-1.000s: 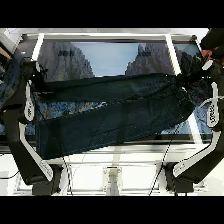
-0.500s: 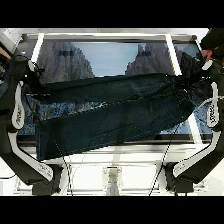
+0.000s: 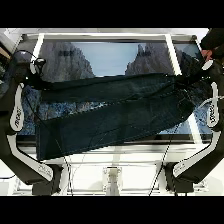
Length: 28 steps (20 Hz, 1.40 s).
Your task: Fold the clothes and pants, and hang the long-sleeved shirts on hangers.
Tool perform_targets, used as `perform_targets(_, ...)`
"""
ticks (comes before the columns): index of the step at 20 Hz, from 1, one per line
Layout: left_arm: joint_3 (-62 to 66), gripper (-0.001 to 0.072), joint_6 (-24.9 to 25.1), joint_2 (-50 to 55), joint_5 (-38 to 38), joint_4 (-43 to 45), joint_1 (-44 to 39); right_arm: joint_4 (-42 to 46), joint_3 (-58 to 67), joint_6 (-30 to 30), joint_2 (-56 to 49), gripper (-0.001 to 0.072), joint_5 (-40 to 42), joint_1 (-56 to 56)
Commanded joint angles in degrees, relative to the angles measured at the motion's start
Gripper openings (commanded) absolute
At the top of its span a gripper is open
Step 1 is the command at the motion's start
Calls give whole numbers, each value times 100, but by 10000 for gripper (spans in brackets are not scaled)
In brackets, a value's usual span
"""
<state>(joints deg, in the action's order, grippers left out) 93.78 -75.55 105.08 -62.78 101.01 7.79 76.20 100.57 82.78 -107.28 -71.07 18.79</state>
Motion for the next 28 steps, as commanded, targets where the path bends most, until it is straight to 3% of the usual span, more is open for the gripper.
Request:
perform_targets(1, -9, 363, 17, 328, 693, 260, -22, -162, -2, 22, 0, 341, 2, -20)
perform_targets(10, -7, 337, 146, 527, 1178, 249, -79, -149, -2, 22, 0, 340, 208, -267)
perform_targets(11, -7, 256, 146, 535, 1182, 249, -79, -142, -2, 22, 0, 340, 208, -275)
perform_targets(12, -7, 54, 146, 538, 1182, 249, -79, -144, -2, 22, 0, 340, 208, -278)
perform_targets(13, -4, 24, 146, 535, 1185, 251, -79, -142, -2, 22, 0, 340, 208, -280)
perform_targets(15, -2, 23, 173, 511, 1167, 249, -81, -142, -2, 22, 0, 340, 210, -280)
perform_targets(17, -2, 50, 750, 426, 1003, 249, -101, -142, -2, 22, 0, 340, 208, -280)
perform_targets(18, -2, 181, 1211, 380, 848, 251, -136, -142, -2, 22, 0, 340, 210, -280)
perform_targets(19, -2, 234, 1676, 343, 671, 245, -166, -142, -2, 22, 0, 340, 210, -280)
perform_targets(22, -2, 234, 2767, 323, 199, 245, -284, -142, -2, 20, 0, 340, 216, -280)
perform_targets(28, -4, 234, 3333, 354, 317, 225, -658, -144, -2, 20, 0, 340, 234, -280)
